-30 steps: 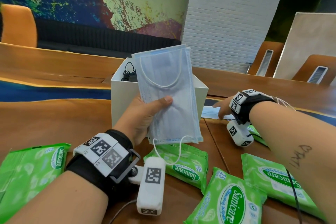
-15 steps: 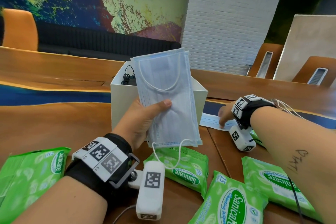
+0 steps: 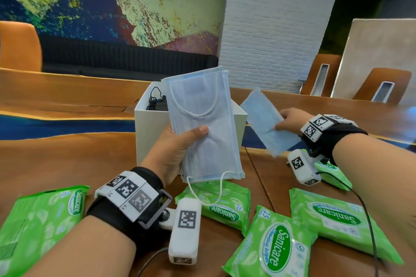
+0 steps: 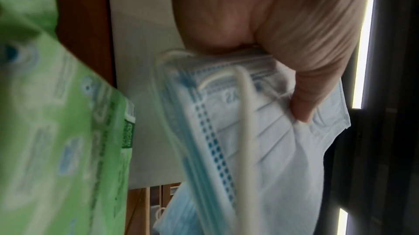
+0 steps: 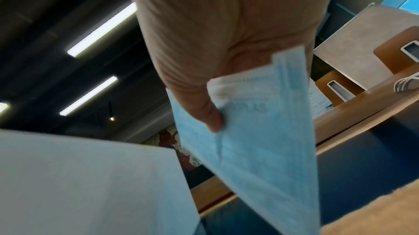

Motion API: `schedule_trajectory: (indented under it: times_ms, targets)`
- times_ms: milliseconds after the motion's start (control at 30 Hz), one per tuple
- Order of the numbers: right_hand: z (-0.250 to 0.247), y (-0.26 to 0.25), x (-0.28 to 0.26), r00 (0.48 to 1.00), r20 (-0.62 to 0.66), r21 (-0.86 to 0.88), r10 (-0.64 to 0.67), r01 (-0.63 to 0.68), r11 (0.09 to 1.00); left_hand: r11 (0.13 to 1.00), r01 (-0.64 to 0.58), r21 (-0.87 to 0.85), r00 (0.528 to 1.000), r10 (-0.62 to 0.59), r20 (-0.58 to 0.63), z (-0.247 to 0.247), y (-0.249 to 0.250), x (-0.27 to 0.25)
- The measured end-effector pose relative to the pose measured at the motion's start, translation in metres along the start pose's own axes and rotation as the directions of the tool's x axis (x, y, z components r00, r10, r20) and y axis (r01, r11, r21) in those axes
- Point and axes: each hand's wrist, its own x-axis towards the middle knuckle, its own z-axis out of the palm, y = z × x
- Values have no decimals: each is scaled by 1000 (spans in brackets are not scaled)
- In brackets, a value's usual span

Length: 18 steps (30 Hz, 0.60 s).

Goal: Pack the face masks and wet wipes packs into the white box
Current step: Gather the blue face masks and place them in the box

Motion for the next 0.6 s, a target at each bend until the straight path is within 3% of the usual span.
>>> schedule_trajectory:
  times_ms: [100,233,600]
  targets:
    - [-21,2,-21,996,-86,307,19,9,952,1000,-1,-12,1000,0,-17,4,3,-1]
    - [-37,-7,-64,996,-90,672,19,46,739,999,-10,-47,1000,9,-8,21,12,-5]
    - [-20,-65,-159,951,73,638,-302,188,747,994,-32,104,996,23,91,48,48,-34]
